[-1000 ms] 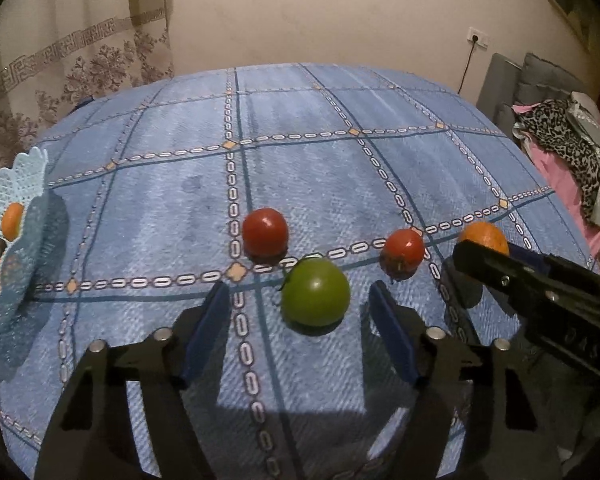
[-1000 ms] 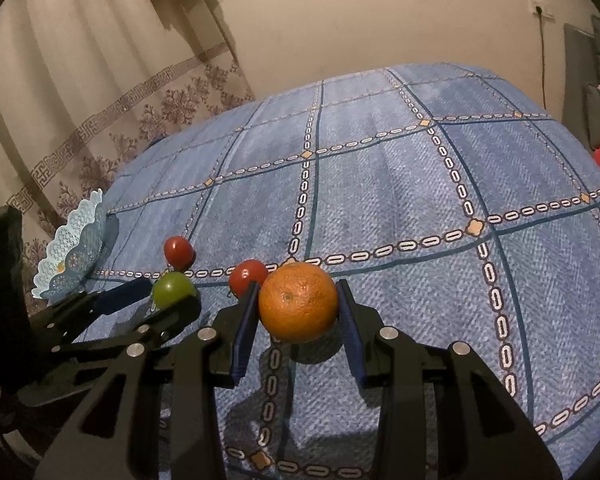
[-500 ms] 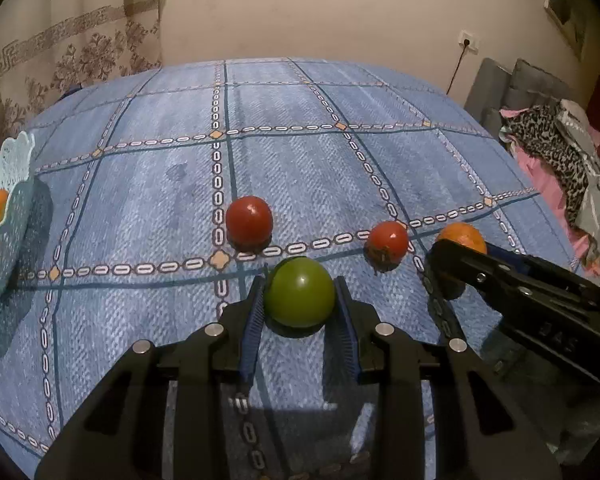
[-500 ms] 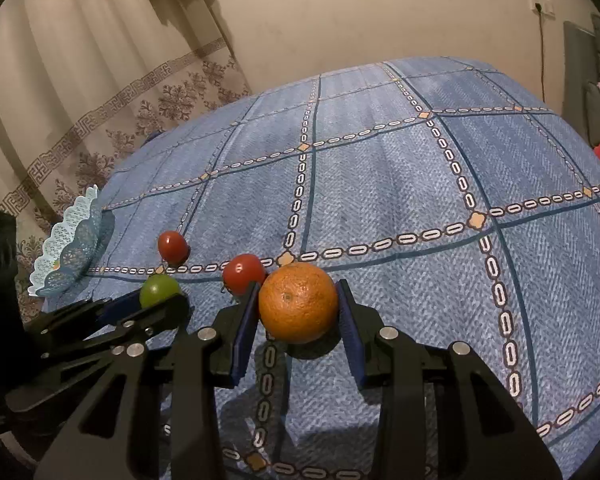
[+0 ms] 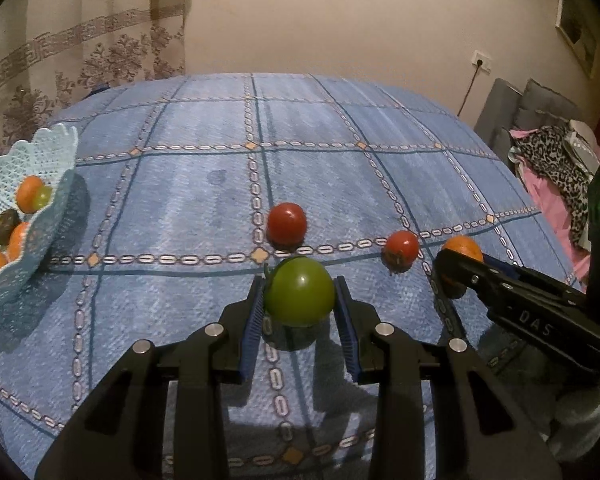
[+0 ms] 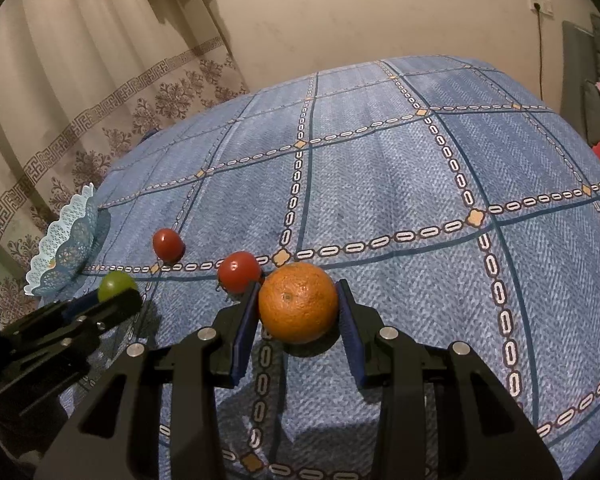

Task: Organize fruits
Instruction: 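Carry the green tomato into the basket and open the left gripper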

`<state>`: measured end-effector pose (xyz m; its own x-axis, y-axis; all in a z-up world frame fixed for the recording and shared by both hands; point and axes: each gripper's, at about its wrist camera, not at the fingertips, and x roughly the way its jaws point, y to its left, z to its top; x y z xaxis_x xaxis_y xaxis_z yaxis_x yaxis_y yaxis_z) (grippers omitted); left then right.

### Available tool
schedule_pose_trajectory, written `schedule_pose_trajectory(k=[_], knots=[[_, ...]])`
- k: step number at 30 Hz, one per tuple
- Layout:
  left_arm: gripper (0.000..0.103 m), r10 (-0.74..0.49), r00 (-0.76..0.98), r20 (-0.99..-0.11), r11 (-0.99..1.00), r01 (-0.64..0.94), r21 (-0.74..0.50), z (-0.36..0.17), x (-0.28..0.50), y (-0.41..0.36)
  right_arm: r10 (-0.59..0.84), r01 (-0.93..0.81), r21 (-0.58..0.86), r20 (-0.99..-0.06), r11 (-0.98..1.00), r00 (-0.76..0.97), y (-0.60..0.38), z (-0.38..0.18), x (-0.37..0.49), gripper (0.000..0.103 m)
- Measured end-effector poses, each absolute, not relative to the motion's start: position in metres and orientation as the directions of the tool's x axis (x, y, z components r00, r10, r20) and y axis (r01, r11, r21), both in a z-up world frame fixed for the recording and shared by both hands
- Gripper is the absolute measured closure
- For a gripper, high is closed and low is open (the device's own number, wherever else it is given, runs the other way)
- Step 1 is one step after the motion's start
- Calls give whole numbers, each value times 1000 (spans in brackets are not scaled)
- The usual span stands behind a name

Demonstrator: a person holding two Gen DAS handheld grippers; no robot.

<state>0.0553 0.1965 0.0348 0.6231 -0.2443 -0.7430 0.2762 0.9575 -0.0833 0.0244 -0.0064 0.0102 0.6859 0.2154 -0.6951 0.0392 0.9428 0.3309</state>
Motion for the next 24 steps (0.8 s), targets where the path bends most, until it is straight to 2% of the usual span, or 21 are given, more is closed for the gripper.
schedule_pose_trajectory(k=[24], knots=[[68, -141, 729, -670, 990, 102, -97, 71, 58, 283, 185, 50, 300, -701, 953, 688, -1, 9, 26, 65]])
